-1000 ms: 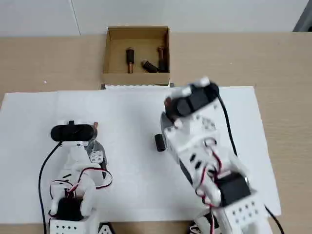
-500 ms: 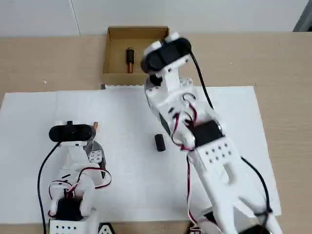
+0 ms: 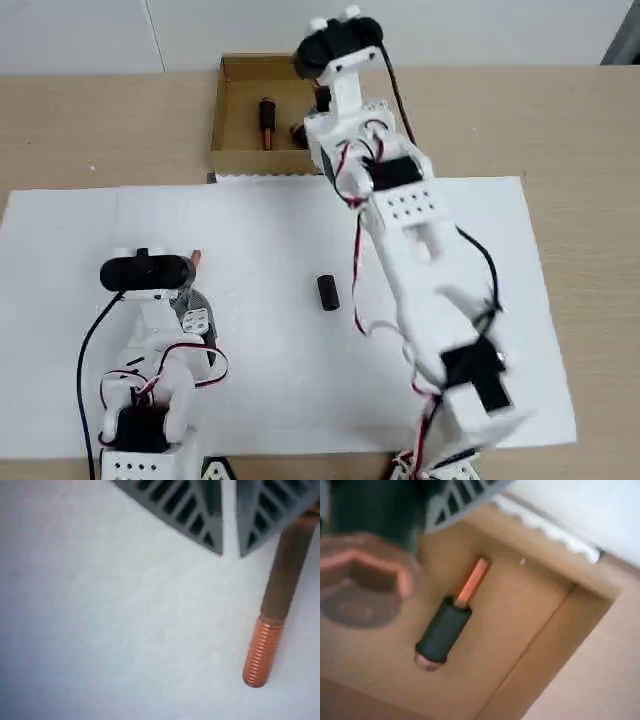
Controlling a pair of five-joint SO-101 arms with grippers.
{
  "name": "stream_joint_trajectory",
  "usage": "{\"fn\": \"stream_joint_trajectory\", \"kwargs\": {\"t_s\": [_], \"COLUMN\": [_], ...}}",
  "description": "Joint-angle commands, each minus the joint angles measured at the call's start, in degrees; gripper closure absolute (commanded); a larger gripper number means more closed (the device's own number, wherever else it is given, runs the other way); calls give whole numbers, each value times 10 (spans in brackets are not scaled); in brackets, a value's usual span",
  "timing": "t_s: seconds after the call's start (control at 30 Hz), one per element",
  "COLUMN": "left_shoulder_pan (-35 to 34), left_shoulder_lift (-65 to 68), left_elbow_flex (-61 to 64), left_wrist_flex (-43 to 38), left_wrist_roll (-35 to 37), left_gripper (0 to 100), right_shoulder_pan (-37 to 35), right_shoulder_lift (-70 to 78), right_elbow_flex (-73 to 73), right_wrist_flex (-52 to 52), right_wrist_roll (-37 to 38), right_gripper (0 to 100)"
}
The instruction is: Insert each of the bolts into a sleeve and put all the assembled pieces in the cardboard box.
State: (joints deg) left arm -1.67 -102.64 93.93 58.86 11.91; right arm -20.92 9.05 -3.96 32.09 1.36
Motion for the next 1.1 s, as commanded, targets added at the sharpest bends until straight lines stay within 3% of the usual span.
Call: {"fn": "stream_joint_trajectory", "kwargs": {"t_s": [0.0, 0.23, 0.53, 0.73, 0.97, 1.07], "left_shoulder_pan": [-2, -2, -2, -2, -2, -2], "left_shoulder_lift": [-5, -5, -5, -5, -5, -5], "left_elbow_flex": [-2, -2, -2, -2, -2, -2], "left_wrist_flex": [-2, -2, -2, -2, -2, -2], "left_wrist_roll": [-1, -1, -1, -1, -1, -1], "left_gripper": [994, 994, 994, 994, 994, 994], "right_shoulder_pan": [5, 6, 4, 3, 4, 3], "right_shoulder_lift": [61, 212, 399, 458, 461, 460], "right_elbow_flex": [-112, -249, -419, -481, -484, -484], "right_wrist_flex": [-19, -19, -64, -60, -60, -60], "right_wrist_roll": [6, 12, 109, 133, 133, 133], "right_gripper": [995, 995, 991, 988, 795, 786]}}
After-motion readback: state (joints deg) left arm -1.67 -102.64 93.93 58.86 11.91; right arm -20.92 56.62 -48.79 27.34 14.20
